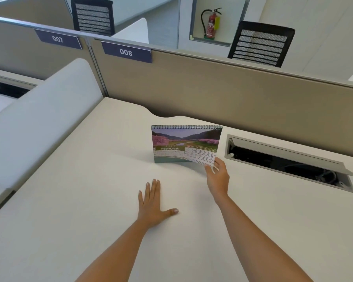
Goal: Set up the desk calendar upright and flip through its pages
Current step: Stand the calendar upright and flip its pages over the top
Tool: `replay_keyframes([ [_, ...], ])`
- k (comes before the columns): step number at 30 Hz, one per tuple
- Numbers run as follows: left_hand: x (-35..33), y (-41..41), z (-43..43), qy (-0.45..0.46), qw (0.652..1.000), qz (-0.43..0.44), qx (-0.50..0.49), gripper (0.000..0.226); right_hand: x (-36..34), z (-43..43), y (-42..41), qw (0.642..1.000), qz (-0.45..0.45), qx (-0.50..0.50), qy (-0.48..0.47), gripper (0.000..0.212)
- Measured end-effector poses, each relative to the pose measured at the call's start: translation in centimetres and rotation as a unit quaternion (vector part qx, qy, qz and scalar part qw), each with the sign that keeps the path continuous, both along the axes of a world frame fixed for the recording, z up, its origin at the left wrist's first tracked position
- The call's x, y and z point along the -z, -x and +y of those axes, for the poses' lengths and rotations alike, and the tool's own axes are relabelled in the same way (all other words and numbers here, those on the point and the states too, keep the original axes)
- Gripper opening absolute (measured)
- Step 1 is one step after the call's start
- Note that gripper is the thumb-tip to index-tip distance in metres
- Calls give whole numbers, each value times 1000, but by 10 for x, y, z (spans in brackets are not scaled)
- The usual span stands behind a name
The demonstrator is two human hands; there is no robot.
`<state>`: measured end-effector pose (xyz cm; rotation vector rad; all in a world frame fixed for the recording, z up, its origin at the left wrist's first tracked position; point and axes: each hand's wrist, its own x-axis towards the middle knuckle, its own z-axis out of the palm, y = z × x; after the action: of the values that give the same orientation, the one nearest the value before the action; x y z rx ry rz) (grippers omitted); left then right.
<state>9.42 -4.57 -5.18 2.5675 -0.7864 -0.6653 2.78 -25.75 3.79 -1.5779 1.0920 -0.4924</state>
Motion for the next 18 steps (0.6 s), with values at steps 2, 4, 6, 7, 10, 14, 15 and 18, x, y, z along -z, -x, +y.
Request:
replay_keyframes([
  [2,-3,3,3,-12,1000,6,3,131,-9,0,2,997,-35,39,-56,24],
  [4,-5,3,2,-22,1000,13,3,131,-18,-3,4,993,-58,40,-99,10],
  [6,-7,3,1,-30,999,16,6,131,-27,-7,8,991,-63,11,-113,14],
  [7,-8,2,1,-32,999,18,8,131,-31,-10,10,991,-60,-4,-117,17],
  [10,-10,3,1,-33,999,21,11,131,-42,-20,18,988,-58,-24,-139,16],
  [14,-11,2,1,-42,999,24,15,131,-56,-32,28,987,-60,-36,-143,7],
  [15,-11,2,0,-45,999,25,16,131,-59,-33,30,989,-61,-27,-135,4],
  [18,-12,2,0,-51,998,25,17,131,-66,-34,34,992,-66,18,-104,17],
])
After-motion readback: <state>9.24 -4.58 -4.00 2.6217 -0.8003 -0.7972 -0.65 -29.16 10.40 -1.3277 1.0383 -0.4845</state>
